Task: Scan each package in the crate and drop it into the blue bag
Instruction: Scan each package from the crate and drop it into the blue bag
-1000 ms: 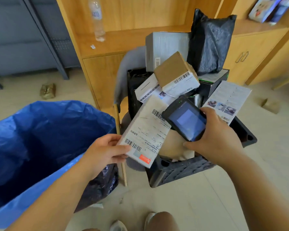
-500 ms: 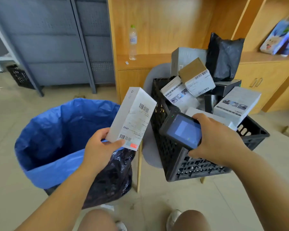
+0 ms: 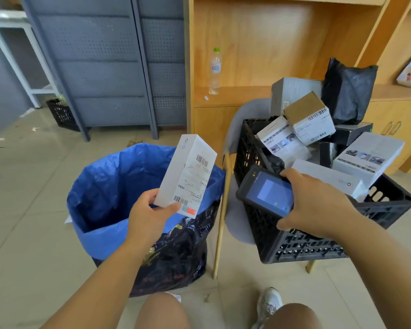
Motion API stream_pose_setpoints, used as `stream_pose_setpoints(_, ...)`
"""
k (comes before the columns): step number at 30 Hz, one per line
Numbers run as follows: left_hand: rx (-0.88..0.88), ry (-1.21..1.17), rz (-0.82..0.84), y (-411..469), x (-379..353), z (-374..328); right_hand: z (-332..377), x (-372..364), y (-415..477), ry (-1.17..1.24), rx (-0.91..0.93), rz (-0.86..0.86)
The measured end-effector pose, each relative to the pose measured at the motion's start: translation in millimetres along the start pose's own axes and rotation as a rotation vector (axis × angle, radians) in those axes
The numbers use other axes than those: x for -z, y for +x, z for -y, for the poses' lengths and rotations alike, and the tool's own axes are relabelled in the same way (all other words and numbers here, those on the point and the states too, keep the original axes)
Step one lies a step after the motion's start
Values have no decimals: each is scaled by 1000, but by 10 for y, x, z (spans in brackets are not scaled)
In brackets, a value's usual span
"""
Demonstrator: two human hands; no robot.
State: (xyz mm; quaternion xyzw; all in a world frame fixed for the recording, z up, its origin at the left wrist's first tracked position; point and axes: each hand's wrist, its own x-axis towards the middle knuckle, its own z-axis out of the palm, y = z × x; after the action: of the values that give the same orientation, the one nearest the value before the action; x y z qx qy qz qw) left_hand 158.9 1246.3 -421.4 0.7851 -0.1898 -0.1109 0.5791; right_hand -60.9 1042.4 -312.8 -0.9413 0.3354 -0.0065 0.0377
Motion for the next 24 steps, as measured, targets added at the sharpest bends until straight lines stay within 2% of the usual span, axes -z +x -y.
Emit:
stream_pose_setpoints(5,44,-21,7,60,12,92,62,-39,82,-23,7,5)
stream_pose_setpoints(12,306,-32,-3,368,77,246,239,-148,320,18,56,40)
stream_pose_setpoints(21,259,109,-96,1198,253,428,333,-274,872,68,67,138)
stream_pose_setpoints(24,285,178,-8,1379,224,526,315,-264,1054,73,59,130)
